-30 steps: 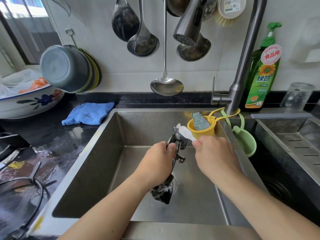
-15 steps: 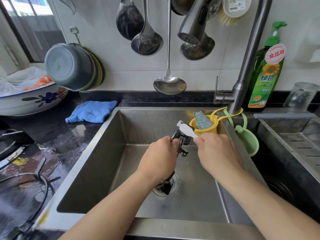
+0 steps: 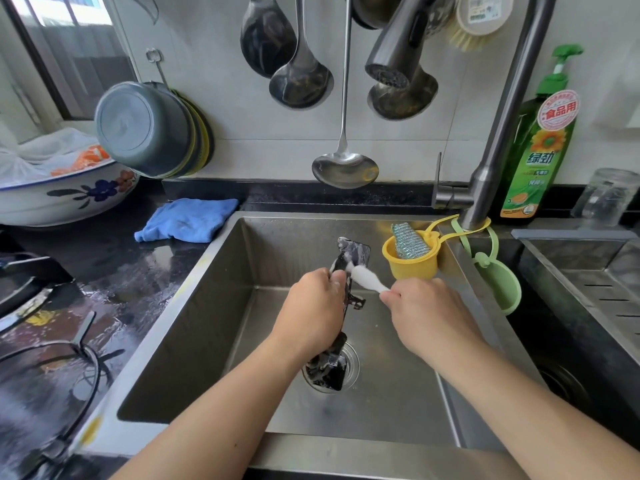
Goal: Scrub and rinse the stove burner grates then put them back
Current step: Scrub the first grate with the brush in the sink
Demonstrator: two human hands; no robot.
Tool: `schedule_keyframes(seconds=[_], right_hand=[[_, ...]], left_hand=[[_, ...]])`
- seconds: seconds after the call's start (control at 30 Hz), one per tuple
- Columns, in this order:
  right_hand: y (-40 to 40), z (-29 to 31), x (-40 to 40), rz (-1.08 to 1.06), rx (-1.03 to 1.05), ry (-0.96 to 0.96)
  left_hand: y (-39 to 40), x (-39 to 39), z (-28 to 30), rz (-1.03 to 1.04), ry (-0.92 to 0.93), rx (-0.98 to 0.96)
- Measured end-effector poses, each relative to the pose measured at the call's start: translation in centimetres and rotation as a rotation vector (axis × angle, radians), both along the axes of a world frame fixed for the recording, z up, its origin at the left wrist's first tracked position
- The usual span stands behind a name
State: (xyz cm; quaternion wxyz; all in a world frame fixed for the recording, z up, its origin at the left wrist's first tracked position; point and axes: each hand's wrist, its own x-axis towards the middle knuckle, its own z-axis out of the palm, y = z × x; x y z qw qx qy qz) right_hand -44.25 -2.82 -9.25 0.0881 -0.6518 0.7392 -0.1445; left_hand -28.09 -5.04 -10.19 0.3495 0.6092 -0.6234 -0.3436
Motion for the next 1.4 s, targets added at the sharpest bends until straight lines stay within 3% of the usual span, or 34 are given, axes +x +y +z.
schedule_keyframes(seconds=[0.13,0.4,0.6,0.77,1.03,1.4], right_hand=[[-0.2,-0.1,-0.3,0.028,0.032,-0.001],[-0.7,0.4,-0.8,-0.061,-0.194,-0.097],[-0.6,-0.2,0.1,-0.002,-0.102,-0.071],[-0.4,-0.1,0.5,0.022,-0.02,-0.042],[0.0,0.0,-0.2,0.014,0.042,-0.041],[-0.6,0.2,0.4,-0.039,-0.167,-0.108]], left_hand=[[0.0,0.1,0.2,0.0,0.009,0.003],[0.3,-0.9,0.1,-0.066,0.012,0.039],[0.7,-1.0,-0.1,-0.054,-0.098,-0.038],[-0.3,-0.3,-0.4,0.01,0.102,-0.005],[-0.4,0.1,-0.6,0.02,0.204,0.049],[0.7,-1.1,-0.5,-0.056,0.061,-0.029]])
